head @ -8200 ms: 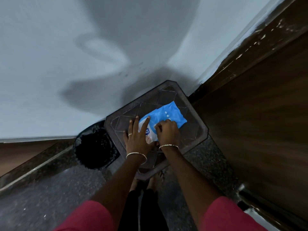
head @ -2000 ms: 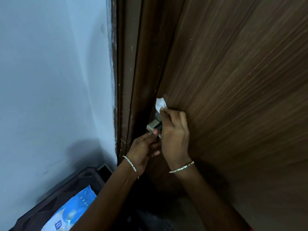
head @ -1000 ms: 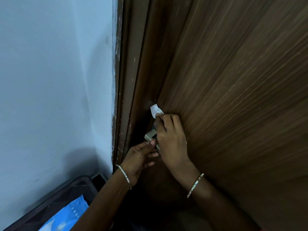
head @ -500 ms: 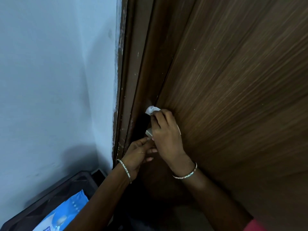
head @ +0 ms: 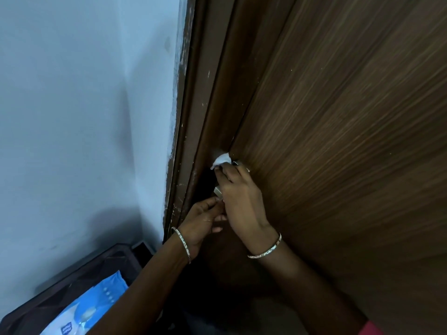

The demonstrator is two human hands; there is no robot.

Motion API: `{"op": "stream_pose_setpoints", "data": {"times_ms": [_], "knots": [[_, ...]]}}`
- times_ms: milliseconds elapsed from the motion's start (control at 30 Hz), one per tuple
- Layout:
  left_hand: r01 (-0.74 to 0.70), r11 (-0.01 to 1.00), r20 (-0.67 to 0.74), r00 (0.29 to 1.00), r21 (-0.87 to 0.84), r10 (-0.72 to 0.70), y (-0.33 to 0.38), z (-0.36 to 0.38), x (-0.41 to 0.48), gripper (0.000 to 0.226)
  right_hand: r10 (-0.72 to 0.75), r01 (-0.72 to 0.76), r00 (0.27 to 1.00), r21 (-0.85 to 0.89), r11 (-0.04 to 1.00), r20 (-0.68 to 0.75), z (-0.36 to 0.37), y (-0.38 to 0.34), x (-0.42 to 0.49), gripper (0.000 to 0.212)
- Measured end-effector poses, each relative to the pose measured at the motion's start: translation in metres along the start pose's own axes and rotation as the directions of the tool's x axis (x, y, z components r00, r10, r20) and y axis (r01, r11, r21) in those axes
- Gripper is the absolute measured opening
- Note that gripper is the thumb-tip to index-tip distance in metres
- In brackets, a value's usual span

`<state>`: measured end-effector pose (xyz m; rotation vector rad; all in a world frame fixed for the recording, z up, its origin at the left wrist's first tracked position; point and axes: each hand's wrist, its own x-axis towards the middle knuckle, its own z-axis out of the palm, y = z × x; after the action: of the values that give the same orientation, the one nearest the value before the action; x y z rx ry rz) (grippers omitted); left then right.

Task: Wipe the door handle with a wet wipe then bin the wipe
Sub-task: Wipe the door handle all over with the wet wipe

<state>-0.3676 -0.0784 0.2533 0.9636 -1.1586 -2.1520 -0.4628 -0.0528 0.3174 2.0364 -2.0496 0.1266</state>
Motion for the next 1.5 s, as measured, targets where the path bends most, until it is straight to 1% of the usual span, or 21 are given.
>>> {"op": "stream_pose_setpoints", "data": {"times_ms": [33,100,167,267,367,433,467,500,600,667,733,800,867,967,1067,1133,1167,1267,1367,1433,1500], "knots": [[-0.003,1.000,0.001,1.000,0.003,0.003,0.000,0.000,0.000,0.019,0.024,-0.023,1.000,-0.011,1.000,0.018,-0.002,-0.002,0.001,0.047],[-0.009,1.000,0.006,1.000,0.017,0.009,0.000,0.000,0.001,0.022,0.061,-0.059,0.998,-0.057,0.997,0.021,-0.004,-0.002,-0.003,0.035],[-0.015,1.000,0.017,1.000,0.023,0.015,-0.001,0.000,0.001,0.022,0.119,-0.119,0.992,0.021,0.993,0.037,-0.005,0.000,-0.011,0.024],[-0.019,0.999,0.035,0.999,0.026,0.018,0.000,-0.001,0.001,0.020,0.143,-0.143,0.988,0.002,0.990,0.063,-0.011,0.000,-0.017,0.022],[-0.022,0.999,0.034,0.999,0.036,0.021,0.000,-0.002,0.001,0.020,0.144,-0.145,0.989,0.028,0.989,0.026,-0.021,-0.004,-0.013,0.009],[-0.022,0.999,0.029,0.999,0.039,0.021,0.000,-0.002,0.001,0.018,0.123,-0.124,0.992,-0.015,0.992,-0.040,-0.021,-0.006,-0.008,0.007],[-0.021,0.999,0.027,0.999,0.042,0.020,-0.001,-0.002,0.001,0.017,0.106,-0.109,0.991,-0.034,0.994,-0.076,-0.019,-0.007,-0.005,0.007],[-0.022,0.999,0.025,0.999,0.047,0.021,-0.001,-0.001,0.001,0.017,0.097,-0.102,0.989,-0.042,0.994,-0.107,-0.019,-0.007,-0.001,0.015],[-0.023,0.998,0.025,0.999,0.053,0.021,-0.001,-0.001,0.000,0.015,0.060,-0.074,0.993,-0.142,0.987,-0.104,-0.022,-0.002,0.004,0.039],[-0.018,0.999,0.031,0.999,0.048,0.017,0.000,-0.002,0.000,0.016,0.047,-0.069,0.993,-0.223,0.972,-0.104,-0.022,0.004,0.000,0.045],[-0.019,0.998,0.035,0.999,0.053,0.017,0.000,-0.002,0.000,0.025,0.049,-0.080,0.989,-0.233,0.969,-0.137,-0.017,0.010,-0.013,0.044],[-0.024,0.998,0.036,0.999,0.058,0.022,0.000,-0.002,0.000,0.033,0.037,-0.080,0.978,-0.203,0.976,-0.207,-0.011,0.016,-0.028,0.039],[-0.020,0.998,0.041,0.999,0.059,0.018,0.000,-0.001,-0.001,0.029,0.039,-0.077,0.962,-0.133,0.988,-0.270,-0.010,0.022,-0.034,0.040],[-0.016,0.998,0.046,0.999,0.065,0.013,0.000,-0.001,-0.002,0.034,0.071,-0.104,0.928,-0.069,0.992,-0.365,-0.015,0.022,-0.021,0.034],[-0.016,0.997,0.049,0.999,0.075,0.013,0.002,-0.003,-0.003,0.050,0.107,-0.134,0.904,-0.037,0.990,-0.415,-0.018,0.015,-0.003,0.029],[-0.017,0.997,0.044,0.999,0.081,0.014,0.003,-0.003,-0.004,0.061,0.096,-0.133,0.901,-0.058,0.989,-0.423,-0.015,0.012,-0.001,0.027],[-0.017,0.997,0.041,0.999,0.079,0.013,0.003,-0.003,-0.004,0.062,0.082,-0.124,0.902,-0.073,0.990,-0.424,-0.013,0.013,-0.004,0.029],[-0.011,0.998,0.034,0.999,0.060,0.009,0.004,-0.002,-0.005,0.045,-0.027,-0.040,0.908,-0.151,0.988,-0.418,-0.006,0.022,-0.014,0.032],[-0.004,0.999,0.025,1.000,0.053,0.003,0.005,-0.002,-0.005,0.042,-0.140,0.077,0.925,-0.187,0.979,-0.353,-0.002,0.031,-0.024,0.029],[0.001,0.999,0.028,1.000,0.050,-0.002,0.006,-0.002,-0.005,0.042,-0.135,0.100,0.948,-0.132,0.986,-0.289,-0.002,0.032,-0.032,0.031],[0.005,0.999,0.017,1.000,0.047,-0.006,0.006,-0.001,-0.006,0.050,-0.069,0.052,0.964,-0.076,0.996,-0.256,-0.003,0.032,-0.039,0.026]]}}
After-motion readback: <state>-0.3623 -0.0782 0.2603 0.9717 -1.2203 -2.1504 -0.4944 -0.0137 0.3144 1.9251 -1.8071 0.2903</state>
